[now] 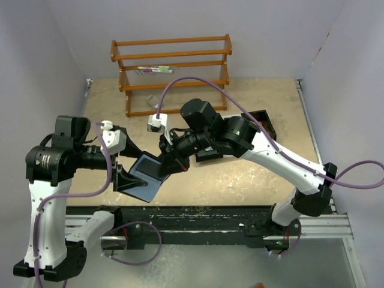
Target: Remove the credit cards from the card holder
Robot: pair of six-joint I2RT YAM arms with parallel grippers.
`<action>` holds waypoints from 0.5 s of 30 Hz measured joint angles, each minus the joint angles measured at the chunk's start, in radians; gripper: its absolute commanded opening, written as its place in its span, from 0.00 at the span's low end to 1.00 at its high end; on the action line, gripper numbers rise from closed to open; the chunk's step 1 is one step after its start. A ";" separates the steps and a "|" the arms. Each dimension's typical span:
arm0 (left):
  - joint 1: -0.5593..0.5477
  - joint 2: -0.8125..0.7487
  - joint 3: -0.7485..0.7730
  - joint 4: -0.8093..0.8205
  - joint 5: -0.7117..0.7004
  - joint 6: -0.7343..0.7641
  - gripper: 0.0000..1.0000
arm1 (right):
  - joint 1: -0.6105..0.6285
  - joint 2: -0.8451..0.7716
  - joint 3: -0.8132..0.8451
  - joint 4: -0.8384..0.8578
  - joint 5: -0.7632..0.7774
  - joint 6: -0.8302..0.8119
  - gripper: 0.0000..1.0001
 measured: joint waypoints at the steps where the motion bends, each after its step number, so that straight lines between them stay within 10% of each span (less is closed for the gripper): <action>1: 0.000 -0.008 0.003 0.000 0.002 0.006 0.87 | 0.000 -0.001 0.003 -0.003 0.000 0.000 0.00; 6: 0.000 -0.047 0.006 0.004 0.004 0.005 0.83 | 0.000 -0.001 0.007 -0.022 0.000 -0.001 0.00; 15: 0.000 -0.035 -0.051 0.146 0.003 -0.146 0.45 | 0.000 0.048 0.153 -0.099 0.001 -0.037 0.00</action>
